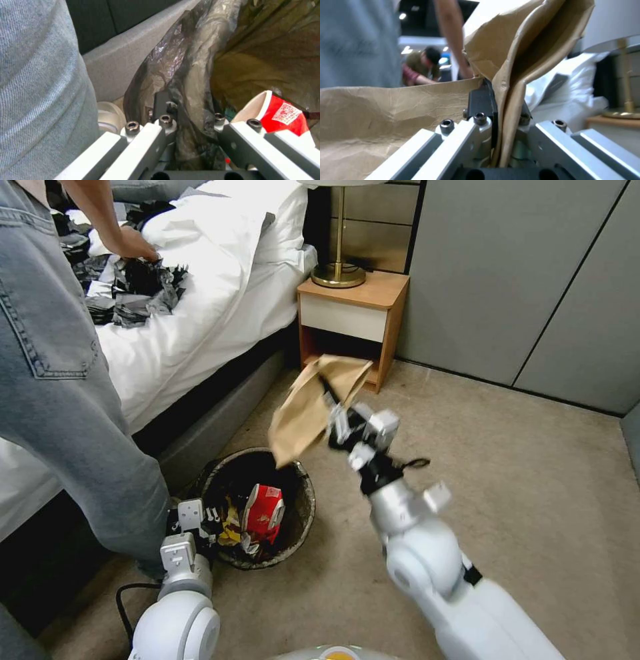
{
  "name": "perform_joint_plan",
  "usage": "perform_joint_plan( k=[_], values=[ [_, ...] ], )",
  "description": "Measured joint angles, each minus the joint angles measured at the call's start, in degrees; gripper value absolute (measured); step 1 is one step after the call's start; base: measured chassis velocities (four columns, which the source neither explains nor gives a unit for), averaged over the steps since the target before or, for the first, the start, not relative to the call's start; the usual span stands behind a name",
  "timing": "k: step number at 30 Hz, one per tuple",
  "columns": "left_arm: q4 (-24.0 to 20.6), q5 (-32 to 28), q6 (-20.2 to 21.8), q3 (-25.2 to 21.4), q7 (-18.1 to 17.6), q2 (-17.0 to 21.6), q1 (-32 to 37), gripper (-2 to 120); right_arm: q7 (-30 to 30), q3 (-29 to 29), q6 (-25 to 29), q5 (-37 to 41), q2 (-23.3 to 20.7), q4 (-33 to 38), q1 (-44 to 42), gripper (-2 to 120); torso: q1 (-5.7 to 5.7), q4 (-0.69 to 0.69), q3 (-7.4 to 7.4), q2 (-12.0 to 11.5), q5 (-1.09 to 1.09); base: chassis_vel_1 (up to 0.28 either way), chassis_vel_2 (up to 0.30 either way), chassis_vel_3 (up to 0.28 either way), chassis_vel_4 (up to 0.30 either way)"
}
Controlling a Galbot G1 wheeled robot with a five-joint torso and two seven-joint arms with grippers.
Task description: Pick up the trash bin, then pick up the garbage from the floor and place it into the trash bin.
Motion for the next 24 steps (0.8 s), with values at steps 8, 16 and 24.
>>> perform_joint_plan(
  k=[8, 16, 24],
  values=[
    [0.01, 0.25, 0.00, 0.54, 0.00, -0.22, -0.08, 2, -0.91, -5.90, 2.88, -4.83, 0.39, -10.05, -0.76, 0, 0.00, 0.01, 0.00, 0.00, -0.01, 0.000, 0.000, 0.000, 0.000],
    [-0.57, 0.27, 0.05, 0.78, 0.00, -0.60, -0.06, 2, -0.67, -7.50, 3.40, -4.97, 3.20, -18.71, 1.59, 0, 0.00, 0.01, 0.00, 0.00, -0.01, 0.000, 0.000, 0.000, 0.000],
    [-1.23, 0.27, 0.13, 0.81, 0.00, -0.58, 0.18, 2, -0.66, -8.59, 3.37, -4.72, 4.36, -21.93, 3.27, 0, 0.00, 0.01, 0.00, 0.00, 0.00, 0.000, 0.000, 0.000, 0.000]
  ],
)
